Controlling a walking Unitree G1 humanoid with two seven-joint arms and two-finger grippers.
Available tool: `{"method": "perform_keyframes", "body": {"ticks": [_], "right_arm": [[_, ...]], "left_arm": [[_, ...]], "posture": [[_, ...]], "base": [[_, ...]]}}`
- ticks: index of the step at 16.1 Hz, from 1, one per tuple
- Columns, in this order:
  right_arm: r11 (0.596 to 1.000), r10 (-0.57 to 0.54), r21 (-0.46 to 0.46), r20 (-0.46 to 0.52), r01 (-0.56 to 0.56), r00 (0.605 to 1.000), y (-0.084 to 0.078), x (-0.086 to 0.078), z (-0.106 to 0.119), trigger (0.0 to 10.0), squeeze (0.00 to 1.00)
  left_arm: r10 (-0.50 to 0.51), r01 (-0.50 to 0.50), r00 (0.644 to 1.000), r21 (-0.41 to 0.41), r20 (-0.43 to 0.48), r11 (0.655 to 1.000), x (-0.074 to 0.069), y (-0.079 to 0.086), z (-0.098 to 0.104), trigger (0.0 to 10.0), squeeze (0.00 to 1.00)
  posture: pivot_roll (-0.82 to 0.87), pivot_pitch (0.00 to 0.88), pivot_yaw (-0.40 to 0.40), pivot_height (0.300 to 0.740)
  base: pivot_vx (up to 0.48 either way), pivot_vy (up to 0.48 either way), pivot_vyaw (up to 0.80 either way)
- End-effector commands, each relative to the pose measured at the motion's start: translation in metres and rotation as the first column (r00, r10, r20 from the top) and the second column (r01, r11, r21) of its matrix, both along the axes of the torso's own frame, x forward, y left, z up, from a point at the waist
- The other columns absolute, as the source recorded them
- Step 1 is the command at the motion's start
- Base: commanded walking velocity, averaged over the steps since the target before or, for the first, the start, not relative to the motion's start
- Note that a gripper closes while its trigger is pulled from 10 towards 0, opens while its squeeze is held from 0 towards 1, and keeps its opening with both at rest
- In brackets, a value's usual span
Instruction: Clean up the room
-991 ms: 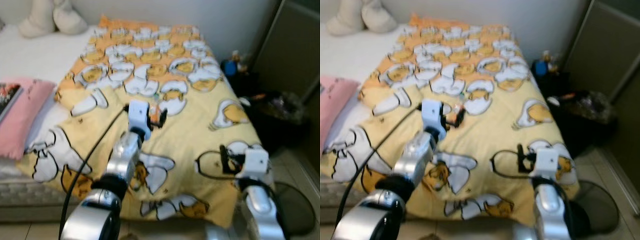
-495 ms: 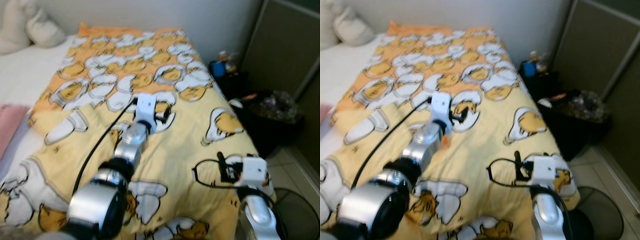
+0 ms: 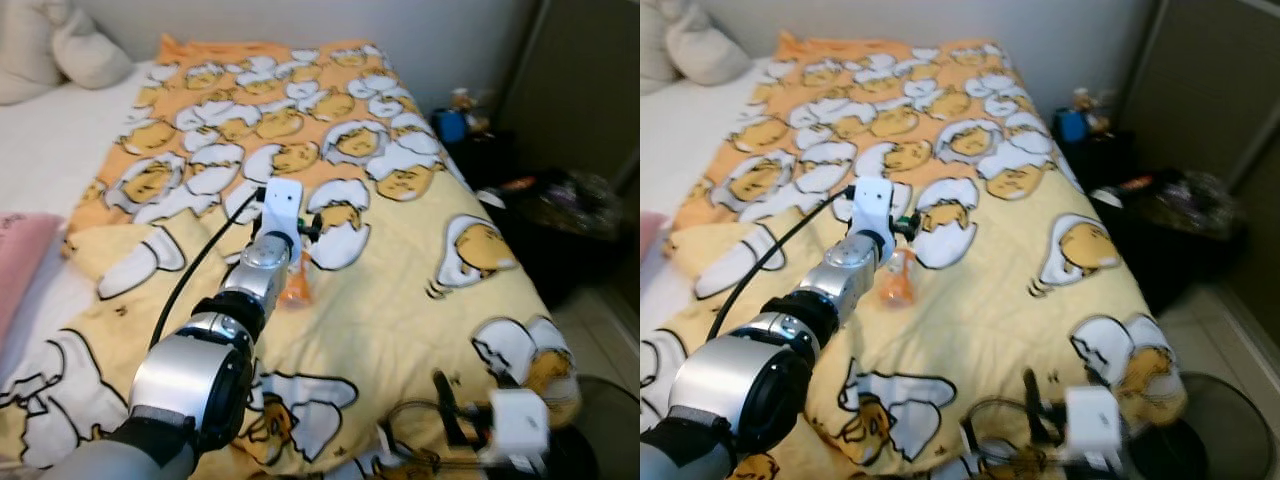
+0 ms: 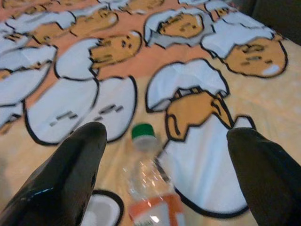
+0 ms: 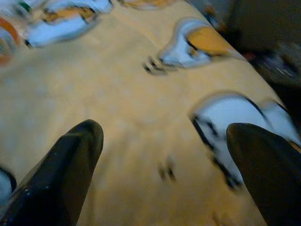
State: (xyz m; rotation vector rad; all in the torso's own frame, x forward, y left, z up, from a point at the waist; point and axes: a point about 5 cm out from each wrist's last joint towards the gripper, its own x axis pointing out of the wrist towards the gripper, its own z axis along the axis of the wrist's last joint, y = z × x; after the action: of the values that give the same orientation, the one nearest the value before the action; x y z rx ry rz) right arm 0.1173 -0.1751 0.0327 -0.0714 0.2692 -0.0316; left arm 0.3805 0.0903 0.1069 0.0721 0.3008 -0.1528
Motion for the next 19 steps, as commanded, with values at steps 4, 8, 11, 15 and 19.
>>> {"method": "perform_keyframes", "body": {"ticks": [4, 8, 11, 15, 19], "right_arm": [[1.000, 0.028, -0.013, -0.022, -0.028, 0.999, 0.012, -0.022, 0.015, 10.0, 0.00], [0.998, 0.056, -0.026, -0.057, -0.058, 0.997, 0.019, -0.043, 0.031, 10.0, 0.00], [0.998, 0.051, -0.040, -0.093, -0.055, 0.994, 0.016, -0.055, 0.034, 10.0, 0.00], [0.996, 0.072, -0.039, -0.104, -0.076, 0.992, 0.019, -0.051, 0.032, 10.0, 0.00], [0.995, 0.089, -0.043, -0.124, -0.095, 0.988, 0.016, -0.049, 0.028, 10.0, 0.00]], "left_arm": [[0.062, -0.053, 0.994, 0.098, -0.093, 0.994, -0.012, 0.017, -0.026, 10.0, 0.00], [0.139, -0.117, 0.982, 0.166, -0.128, 0.979, -0.021, 0.030, -0.042, 10.0, 0.00], [0.285, -0.271, 0.958, 0.255, -0.023, 0.928, -0.018, 0.051, -0.035, 10.0, 0.00], [0.391, -0.372, 0.920, 0.342, 0.015, 0.863, -0.024, 0.077, -0.040, 10.0, 0.00], [0.418, -0.368, 0.906, 0.366, -0.066, 0.855, -0.035, 0.095, -0.055, 10.0, 0.00]], "posture": [[-0.31, 0.187, 0.078, 0.740], [-0.36, 0.242, 0.053, 0.740], [-0.37, 0.252, 0.044, 0.740], [-0.35, 0.248, 0.042, 0.740], [-0.34, 0.242, 0.030, 0.740]], "base": [[0.000, 0.000, 0.00], [0.000, 0.000, 0.00], [0.000, 0.000, 0.00], [0.000, 0.000, 0.00], [0.000, 0.000, 0.00]]}}
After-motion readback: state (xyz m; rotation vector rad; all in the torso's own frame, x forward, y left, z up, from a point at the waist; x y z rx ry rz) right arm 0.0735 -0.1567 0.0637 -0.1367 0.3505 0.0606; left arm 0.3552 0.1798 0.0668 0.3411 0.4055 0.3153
